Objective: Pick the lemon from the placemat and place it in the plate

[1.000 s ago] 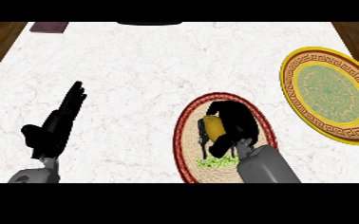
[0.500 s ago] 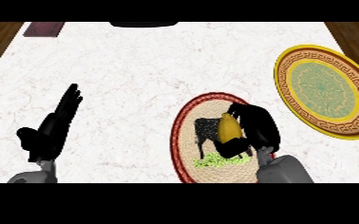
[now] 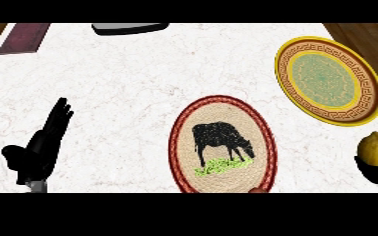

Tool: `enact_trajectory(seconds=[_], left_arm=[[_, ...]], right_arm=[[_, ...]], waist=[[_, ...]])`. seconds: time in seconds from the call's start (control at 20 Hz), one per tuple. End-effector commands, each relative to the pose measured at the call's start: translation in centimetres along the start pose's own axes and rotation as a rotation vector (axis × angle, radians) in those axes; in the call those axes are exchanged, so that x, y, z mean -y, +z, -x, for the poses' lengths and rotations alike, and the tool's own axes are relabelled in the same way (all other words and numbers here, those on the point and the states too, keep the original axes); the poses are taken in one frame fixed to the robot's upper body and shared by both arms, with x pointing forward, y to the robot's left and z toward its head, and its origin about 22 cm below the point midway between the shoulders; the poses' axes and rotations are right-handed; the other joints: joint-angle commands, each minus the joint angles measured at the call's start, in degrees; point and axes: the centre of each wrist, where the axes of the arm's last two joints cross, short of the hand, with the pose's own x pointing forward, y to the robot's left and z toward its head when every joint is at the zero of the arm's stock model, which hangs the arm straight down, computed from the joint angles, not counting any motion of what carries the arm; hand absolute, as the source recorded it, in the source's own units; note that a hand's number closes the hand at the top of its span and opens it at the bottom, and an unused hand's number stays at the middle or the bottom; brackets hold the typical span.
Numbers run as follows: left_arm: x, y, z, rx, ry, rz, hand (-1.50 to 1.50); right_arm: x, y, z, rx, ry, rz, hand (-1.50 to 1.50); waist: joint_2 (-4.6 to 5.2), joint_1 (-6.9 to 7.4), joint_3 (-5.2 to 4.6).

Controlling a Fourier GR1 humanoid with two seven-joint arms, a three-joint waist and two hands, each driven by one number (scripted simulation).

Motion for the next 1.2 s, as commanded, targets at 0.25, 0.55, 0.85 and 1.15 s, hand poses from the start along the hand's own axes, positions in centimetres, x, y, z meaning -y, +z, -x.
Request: enact_trajectory(seconds=[0.25, 0.55, 0.85, 1.15], left_arm=[[0.8, -0.2, -0.9, 0.016, -0.016, 0.056, 0.0], [1.3, -0.7, -1.2, 0.038, -0.002, 0.095, 0.0], [2.3, -1.2, -0.2, 0.043, -0.016, 0.091, 0.0], [1.7, -1.0, -0.8, 0.047, -0.005, 0.105, 0.0]], right_arm=[[10.8, 7.0, 8.6, 0.027, -0.04, 0.231, 1.5], [14.2, 8.5, 8.6, 0.063, -0.113, 0.458, 1.5], [16.6, 7.0, 5.5, 0.094, -0.16, 0.477, 1.5], [16.4, 5.5, 1.5, 0.118, -0.162, 0.441, 1.5]], waist=[[0.65, 4.01, -0.16], [1.04, 6.3, -0.1], [1.3, 7.32, -0.08], [1.32, 7.72, -0.07]])
